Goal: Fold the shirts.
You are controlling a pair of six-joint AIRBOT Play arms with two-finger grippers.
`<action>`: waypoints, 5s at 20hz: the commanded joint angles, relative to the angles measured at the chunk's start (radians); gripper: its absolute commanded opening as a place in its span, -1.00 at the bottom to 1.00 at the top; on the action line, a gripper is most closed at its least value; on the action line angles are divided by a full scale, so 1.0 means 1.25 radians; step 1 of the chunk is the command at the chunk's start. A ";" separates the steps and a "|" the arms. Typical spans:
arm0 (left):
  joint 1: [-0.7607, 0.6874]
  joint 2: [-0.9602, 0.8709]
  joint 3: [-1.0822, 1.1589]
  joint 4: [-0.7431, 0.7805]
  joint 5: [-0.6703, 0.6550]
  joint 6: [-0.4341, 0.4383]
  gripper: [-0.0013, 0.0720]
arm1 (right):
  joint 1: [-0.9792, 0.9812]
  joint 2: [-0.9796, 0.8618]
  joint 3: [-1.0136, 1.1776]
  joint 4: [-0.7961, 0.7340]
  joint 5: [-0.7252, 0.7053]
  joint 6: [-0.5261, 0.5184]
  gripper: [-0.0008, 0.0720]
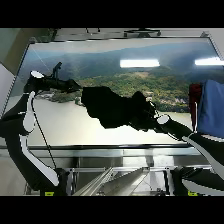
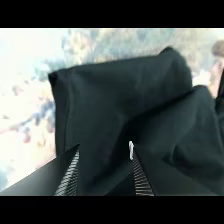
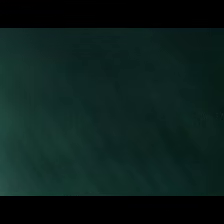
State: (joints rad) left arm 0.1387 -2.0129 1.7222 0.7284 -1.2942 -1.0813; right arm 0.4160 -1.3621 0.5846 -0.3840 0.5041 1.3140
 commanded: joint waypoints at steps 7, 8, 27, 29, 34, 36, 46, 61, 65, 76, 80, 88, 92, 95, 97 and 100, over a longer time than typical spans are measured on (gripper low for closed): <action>-0.065 -0.032 0.067 0.181 -0.018 -0.024 -0.05 | 0.002 -0.002 0.016 0.002 0.095 -0.023 -0.92; -0.054 -0.032 0.103 0.168 -0.044 -0.024 -0.05 | 0.002 -0.002 0.016 -0.001 0.094 -0.023 -0.92; -0.049 -0.140 0.183 0.052 -0.154 -0.045 -0.06 | 0.001 -0.002 0.016 -0.016 0.178 -0.028 -0.92; -0.049 -0.140 0.183 -0.044 -0.161 -0.029 -0.72 | 0.001 -0.001 0.016 -0.016 0.181 -0.042 -0.92; -0.057 -0.139 0.183 -0.113 -0.223 -0.023 -0.92 | -0.045 0.017 0.016 -0.034 0.267 -0.062 -0.93; -0.044 -0.121 0.183 -0.229 -0.257 -0.022 -0.92 | -0.094 0.059 0.019 -0.033 0.331 -0.097 -0.93; 0.043 0.323 0.183 -0.838 -0.272 0.068 -0.92 | -0.595 0.464 0.310 0.297 0.736 -0.205 -0.93; 0.217 0.851 -0.051 -0.335 -0.092 0.035 -0.92 | -0.672 0.438 0.486 0.099 0.676 -0.196 -0.93; 0.018 0.725 -0.263 -0.086 -0.003 0.066 -0.92 | -0.533 0.282 0.438 -0.064 0.598 -0.195 -0.93; -0.041 0.286 -0.391 0.003 0.099 0.125 -0.92 | -0.441 -0.297 0.477 -0.087 0.383 -0.280 -0.92; -0.017 0.229 -0.315 0.004 0.018 0.122 -0.92 | -0.487 -0.297 0.565 -0.090 0.432 -0.281 0.30; -0.031 0.225 -0.272 0.004 0.002 0.122 -0.92 | -0.457 -0.280 0.504 -0.276 0.670 -0.389 0.30; -0.032 0.223 -0.274 0.004 -0.016 0.122 -0.92 | -0.384 -0.280 0.453 -0.328 0.601 -0.443 0.30; -0.032 0.223 -0.274 0.004 -0.021 0.122 -0.92 | -0.349 -0.281 0.453 -0.328 0.506 -0.476 0.29; -0.032 0.223 -0.274 0.004 -0.028 0.122 -0.92 | -0.337 -0.281 0.453 -0.327 0.494 -0.483 0.16; -0.032 0.223 -0.273 0.004 -0.034 0.122 -0.92 | -0.335 -0.276 0.453 -0.324 0.524 -0.469 -0.93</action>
State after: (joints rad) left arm 0.0986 -1.7332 1.3792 0.7338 -1.3262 -0.9287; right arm -0.0158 -1.7119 1.1534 -0.7856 1.1584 0.7273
